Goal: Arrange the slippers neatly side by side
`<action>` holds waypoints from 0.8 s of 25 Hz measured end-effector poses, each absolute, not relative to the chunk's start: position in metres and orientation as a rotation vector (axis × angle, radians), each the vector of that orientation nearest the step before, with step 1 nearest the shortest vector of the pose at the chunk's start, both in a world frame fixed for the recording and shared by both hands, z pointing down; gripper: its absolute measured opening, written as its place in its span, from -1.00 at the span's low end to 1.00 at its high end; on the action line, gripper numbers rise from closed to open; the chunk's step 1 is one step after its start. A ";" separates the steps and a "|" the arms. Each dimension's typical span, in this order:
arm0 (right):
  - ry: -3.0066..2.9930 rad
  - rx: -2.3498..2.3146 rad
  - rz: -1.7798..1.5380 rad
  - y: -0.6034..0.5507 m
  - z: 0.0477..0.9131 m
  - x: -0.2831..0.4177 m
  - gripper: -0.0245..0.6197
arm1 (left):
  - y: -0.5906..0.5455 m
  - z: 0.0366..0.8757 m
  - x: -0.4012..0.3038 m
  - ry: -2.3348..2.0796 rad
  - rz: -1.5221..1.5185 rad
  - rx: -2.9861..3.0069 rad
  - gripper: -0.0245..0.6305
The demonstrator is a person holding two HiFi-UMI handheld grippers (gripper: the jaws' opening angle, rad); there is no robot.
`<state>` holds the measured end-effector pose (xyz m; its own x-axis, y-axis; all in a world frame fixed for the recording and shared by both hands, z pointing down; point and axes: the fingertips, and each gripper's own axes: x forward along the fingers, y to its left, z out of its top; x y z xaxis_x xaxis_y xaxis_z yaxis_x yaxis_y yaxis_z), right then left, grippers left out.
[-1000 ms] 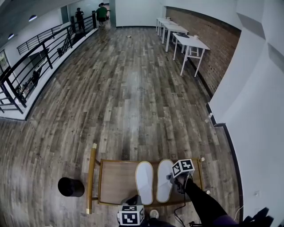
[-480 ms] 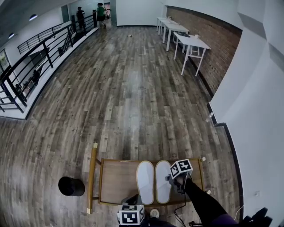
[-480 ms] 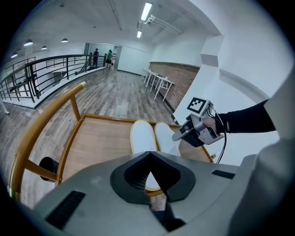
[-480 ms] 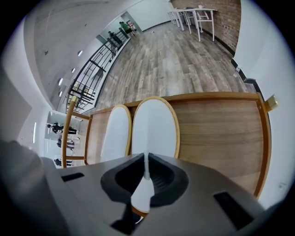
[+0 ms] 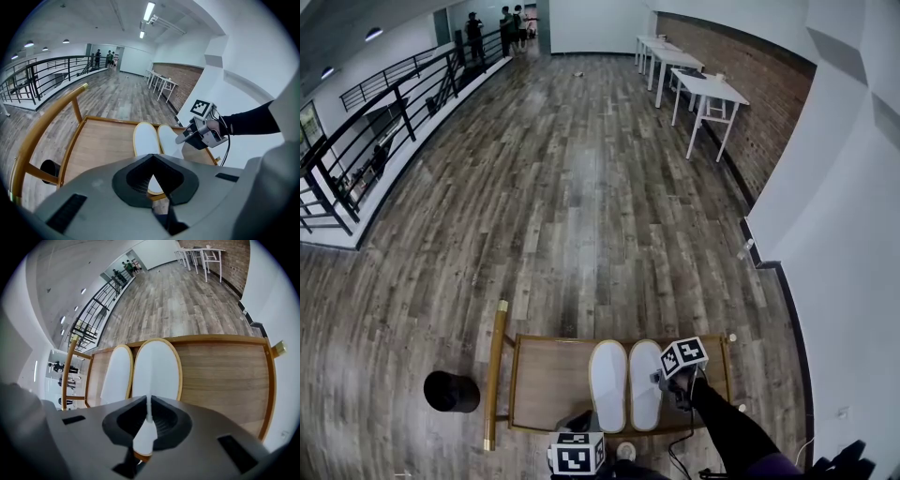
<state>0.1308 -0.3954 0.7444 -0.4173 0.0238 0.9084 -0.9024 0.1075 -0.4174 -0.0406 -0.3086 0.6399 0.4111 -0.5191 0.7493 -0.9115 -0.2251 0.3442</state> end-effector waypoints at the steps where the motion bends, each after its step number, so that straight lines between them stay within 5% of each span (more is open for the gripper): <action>1: -1.572 0.888 1.436 -0.395 0.745 0.130 -0.87 | -0.309 0.640 -0.041 -1.223 0.632 1.884 -0.93; 20: -1.682 0.847 1.430 -0.390 0.721 0.142 -0.71 | -0.326 0.635 -0.026 -1.209 0.606 1.903 -0.92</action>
